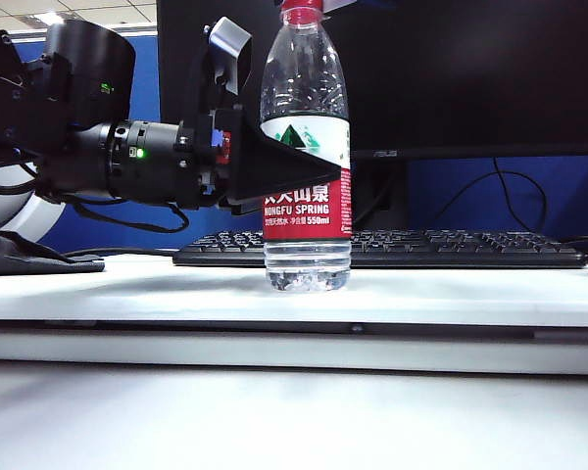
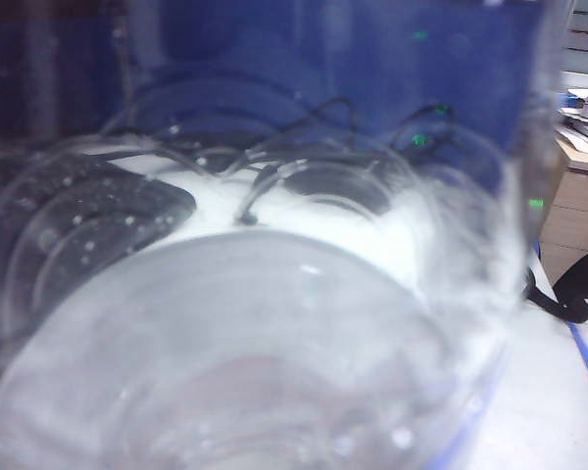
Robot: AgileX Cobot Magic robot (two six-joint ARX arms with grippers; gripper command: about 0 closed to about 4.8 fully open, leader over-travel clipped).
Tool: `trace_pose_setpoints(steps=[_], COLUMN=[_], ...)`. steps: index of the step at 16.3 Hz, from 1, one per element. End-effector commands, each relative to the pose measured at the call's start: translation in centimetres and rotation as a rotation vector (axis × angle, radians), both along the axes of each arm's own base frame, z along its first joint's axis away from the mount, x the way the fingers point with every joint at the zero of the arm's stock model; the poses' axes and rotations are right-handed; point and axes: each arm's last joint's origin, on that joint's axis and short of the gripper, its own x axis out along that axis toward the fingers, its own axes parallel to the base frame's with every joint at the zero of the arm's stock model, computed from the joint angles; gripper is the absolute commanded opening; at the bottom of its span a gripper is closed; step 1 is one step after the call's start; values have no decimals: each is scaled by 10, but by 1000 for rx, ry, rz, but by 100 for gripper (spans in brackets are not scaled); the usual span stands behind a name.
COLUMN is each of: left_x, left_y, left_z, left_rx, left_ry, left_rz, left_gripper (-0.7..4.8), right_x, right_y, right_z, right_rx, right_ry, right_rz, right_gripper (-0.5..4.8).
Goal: Unscrew the cap from the plastic bottle on the table.
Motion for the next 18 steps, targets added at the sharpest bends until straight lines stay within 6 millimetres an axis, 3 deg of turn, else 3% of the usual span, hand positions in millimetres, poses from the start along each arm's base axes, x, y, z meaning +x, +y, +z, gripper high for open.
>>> trace_pose_setpoints(steps=[1,5,10,18], left_x=[-1,-1,-1,-1], left_y=[1,1,1,1], left_z=[-8,-8,-8,-9], left_rx=[33,34,35,41], left_ry=[50,51,45,54], left_rz=[9,9,8,8], left_gripper=[299,299,299,299], right_x=[-1,1,9,37], right_y=[2,-1,-26,-60], right_z=[4,3,8,3], right_rx=[30,-56,-143,-193], right_ry=[-13,-6,36,122], right_rz=[83,177,198,554], right_gripper=[107,106,106,107])
